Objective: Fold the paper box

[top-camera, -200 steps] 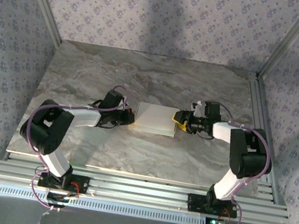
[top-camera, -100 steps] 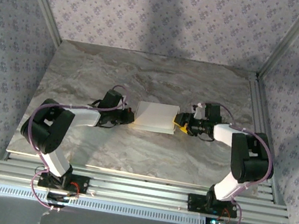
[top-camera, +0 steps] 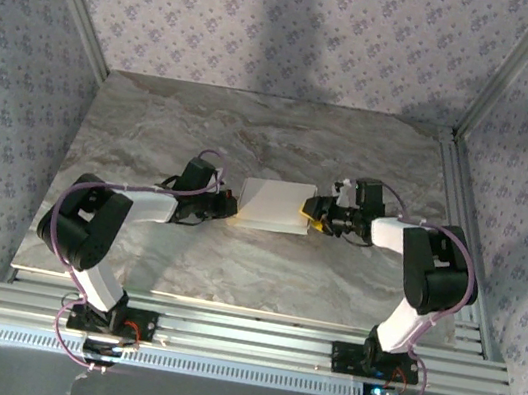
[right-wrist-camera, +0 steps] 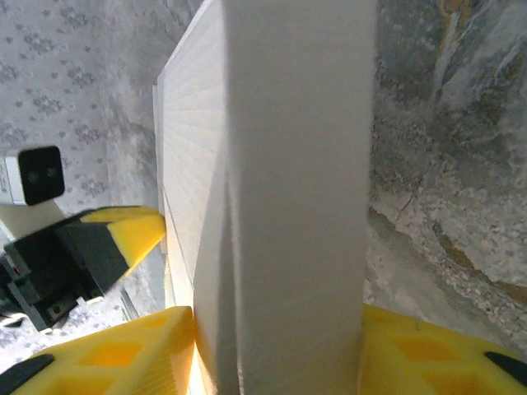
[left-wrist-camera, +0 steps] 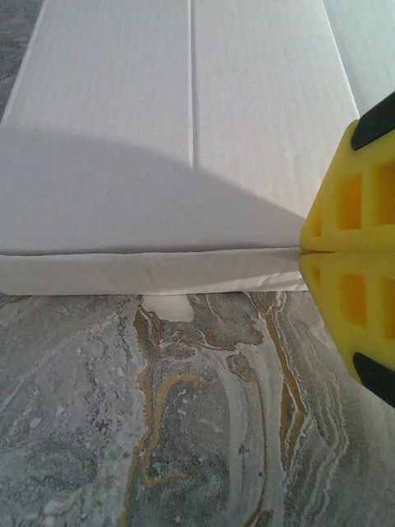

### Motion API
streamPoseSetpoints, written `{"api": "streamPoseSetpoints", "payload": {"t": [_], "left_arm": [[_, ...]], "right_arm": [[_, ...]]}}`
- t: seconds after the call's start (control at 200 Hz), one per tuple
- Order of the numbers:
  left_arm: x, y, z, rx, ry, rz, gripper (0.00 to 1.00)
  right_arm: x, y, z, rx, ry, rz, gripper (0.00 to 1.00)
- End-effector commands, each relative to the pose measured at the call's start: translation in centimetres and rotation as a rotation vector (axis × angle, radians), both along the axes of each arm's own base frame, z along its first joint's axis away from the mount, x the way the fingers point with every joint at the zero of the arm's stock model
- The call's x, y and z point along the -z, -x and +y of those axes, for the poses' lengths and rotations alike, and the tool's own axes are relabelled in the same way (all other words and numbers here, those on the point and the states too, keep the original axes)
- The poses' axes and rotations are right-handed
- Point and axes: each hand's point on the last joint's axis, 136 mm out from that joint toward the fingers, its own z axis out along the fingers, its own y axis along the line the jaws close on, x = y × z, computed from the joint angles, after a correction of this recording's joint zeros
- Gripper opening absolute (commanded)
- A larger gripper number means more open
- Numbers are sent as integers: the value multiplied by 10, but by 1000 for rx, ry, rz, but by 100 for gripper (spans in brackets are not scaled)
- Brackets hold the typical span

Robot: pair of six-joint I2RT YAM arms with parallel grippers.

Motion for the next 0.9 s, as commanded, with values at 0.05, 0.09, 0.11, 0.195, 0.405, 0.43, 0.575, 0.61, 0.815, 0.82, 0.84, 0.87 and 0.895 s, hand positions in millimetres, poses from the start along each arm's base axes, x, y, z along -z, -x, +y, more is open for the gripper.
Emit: {"api": "streamPoseSetpoints", "payload": {"t": [0.05, 0.09, 0.11, 0.195, 0.405, 0.43, 0.575, 0.61, 0.815, 0.82, 0.84, 0.87, 0.895], "left_arm": [[45, 29, 28, -32, -136, 146, 0], [41, 27, 28, -36, -131, 137, 0], [39, 26, 28, -39, -130, 132, 0], [25, 23, 27, -48, -118, 103, 0], [-38, 9, 52, -179, -155, -97, 41], [-52, 9, 57, -196, -161, -148, 43], [-125, 18, 61, -166, -190, -489, 56], [-134, 21, 60, -142, -198, -549, 60], [-139, 25, 63, -182, -79, -601, 86], [-139, 24, 63, -189, -71, -595, 87], [-138, 22, 66, -225, -44, -563, 88], [-137, 18, 69, -268, 6, -510, 89], [-139, 14, 69, -288, 53, -466, 89]], "right_arm": [[-7, -1, 6, 11, -54, 8, 42], [-8, -1, 6, 16, -58, 9, 38], [-8, -1, 6, 17, -59, 9, 36], [-11, -2, 6, 29, -63, 12, 29], [-24, -7, -5, 89, -81, 35, 19], [-27, -8, -7, 102, -89, 42, 19], [-54, -12, -21, 174, -154, 96, 18], [-63, -13, -24, 186, -175, 106, 18], [-105, -4, -49, 228, -240, 194, 17], [-106, -3, -49, 229, -242, 193, 17], [-110, -2, -51, 231, -246, 185, 17], [-116, 0, -54, 229, -246, 177, 17], [-120, 3, -56, 227, -239, 170, 18]]}}
